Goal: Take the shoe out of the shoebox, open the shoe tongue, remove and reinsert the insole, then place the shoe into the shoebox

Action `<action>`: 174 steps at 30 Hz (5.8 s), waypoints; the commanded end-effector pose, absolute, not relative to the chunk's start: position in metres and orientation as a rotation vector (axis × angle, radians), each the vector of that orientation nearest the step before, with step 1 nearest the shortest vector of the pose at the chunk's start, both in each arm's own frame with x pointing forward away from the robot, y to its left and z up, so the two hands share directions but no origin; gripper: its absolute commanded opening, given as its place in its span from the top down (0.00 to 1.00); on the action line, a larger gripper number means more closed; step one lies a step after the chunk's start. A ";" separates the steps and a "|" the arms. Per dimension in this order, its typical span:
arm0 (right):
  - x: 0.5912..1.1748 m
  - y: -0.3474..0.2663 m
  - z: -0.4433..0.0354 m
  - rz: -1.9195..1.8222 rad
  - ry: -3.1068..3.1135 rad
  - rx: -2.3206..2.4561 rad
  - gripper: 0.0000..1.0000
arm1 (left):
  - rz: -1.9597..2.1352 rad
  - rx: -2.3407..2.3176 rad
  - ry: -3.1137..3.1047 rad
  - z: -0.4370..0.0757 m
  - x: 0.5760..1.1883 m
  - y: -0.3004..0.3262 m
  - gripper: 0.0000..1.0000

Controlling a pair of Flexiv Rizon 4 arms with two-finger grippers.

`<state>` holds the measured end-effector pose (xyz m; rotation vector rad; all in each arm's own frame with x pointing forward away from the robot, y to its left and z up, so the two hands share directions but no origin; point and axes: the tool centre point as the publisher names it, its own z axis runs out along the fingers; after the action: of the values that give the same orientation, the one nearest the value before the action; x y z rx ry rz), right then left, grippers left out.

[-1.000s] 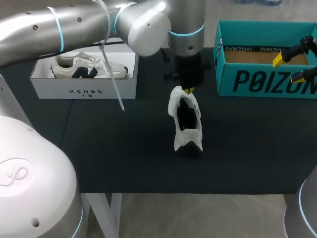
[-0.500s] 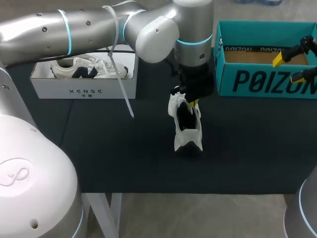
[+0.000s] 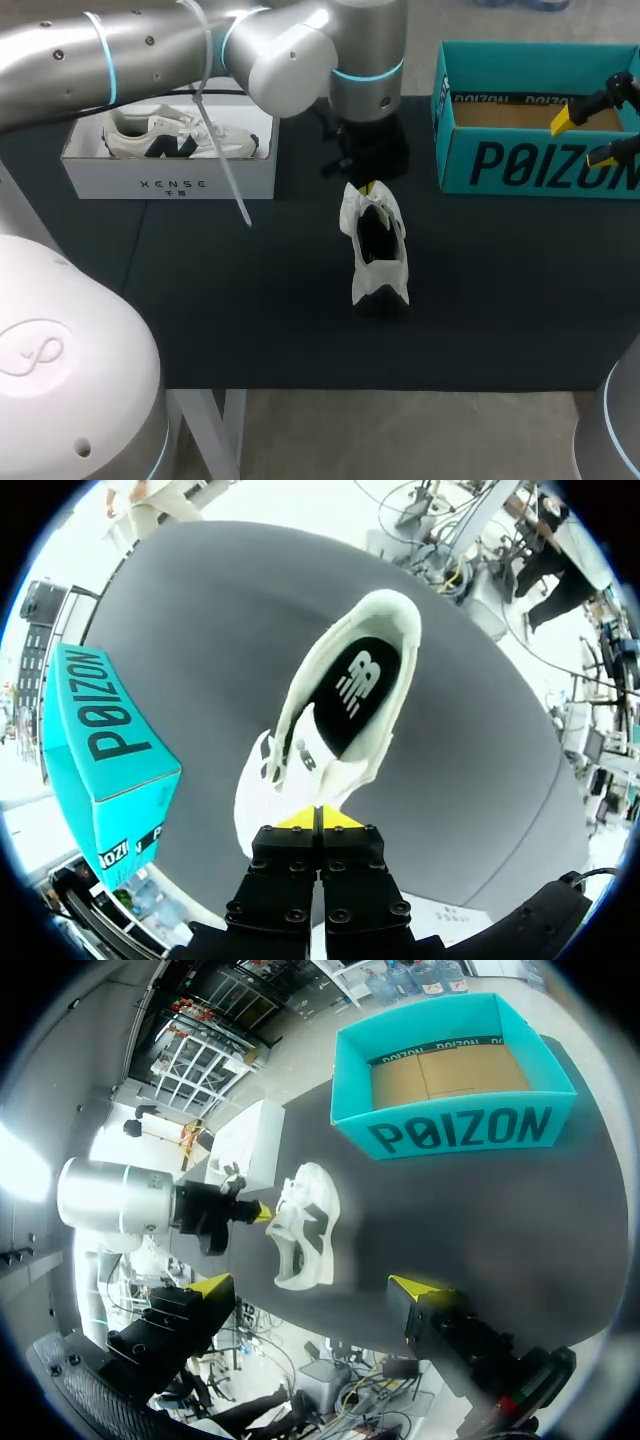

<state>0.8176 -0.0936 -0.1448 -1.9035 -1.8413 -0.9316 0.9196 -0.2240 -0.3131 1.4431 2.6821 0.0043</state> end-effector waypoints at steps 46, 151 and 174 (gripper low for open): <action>0.817 -0.093 -0.145 -0.929 -1.841 -1.908 0.00 | -0.126 0.314 3.055 -0.276 0.789 -0.250 1.00; 0.817 -0.093 -0.145 -0.929 -1.841 -1.908 0.00 | 0.114 2.424 1.983 -0.178 0.813 -0.062 1.00; 0.817 -0.093 -0.145 -0.929 -1.841 -1.908 0.00 | 0.135 2.374 2.097 -0.176 0.989 0.078 1.00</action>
<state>0.8175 -0.0936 -0.1447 -1.9033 -1.8416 -0.9316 0.9592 0.0687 -0.1764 2.3771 2.0905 0.2431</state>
